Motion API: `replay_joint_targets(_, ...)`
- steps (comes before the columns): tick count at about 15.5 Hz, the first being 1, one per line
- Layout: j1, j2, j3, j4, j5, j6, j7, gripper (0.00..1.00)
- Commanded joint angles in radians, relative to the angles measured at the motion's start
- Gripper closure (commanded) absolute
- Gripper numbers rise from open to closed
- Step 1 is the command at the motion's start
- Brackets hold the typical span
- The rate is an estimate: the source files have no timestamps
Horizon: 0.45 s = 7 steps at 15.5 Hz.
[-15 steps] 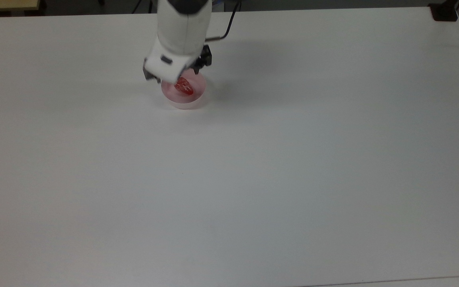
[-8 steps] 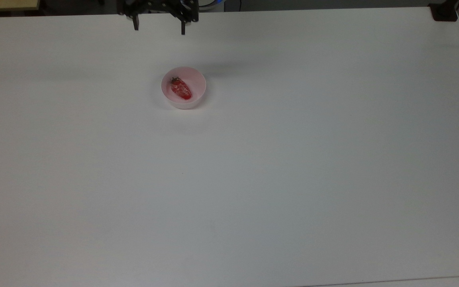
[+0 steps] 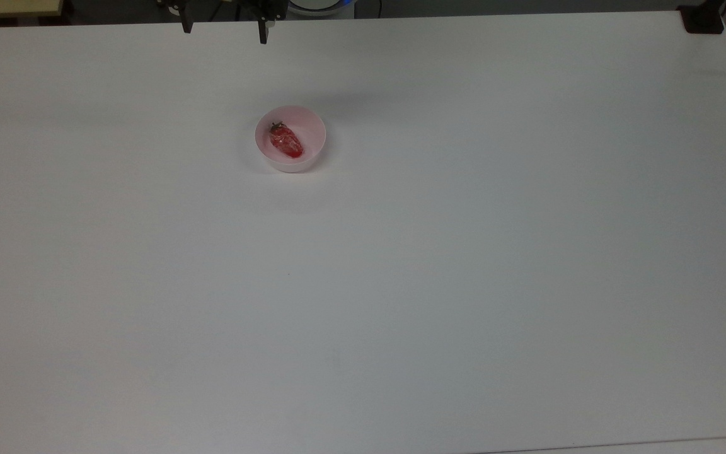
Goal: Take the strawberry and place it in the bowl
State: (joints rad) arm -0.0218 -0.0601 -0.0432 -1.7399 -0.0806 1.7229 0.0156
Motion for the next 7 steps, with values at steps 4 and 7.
replay_joint_targets(4,0.003,0.003,-0.015,0.008,0.012,0.015,-0.039,0.0)
replay_joint_targets(7,0.003,0.003,-0.015,0.01,0.013,0.014,-0.039,0.0)
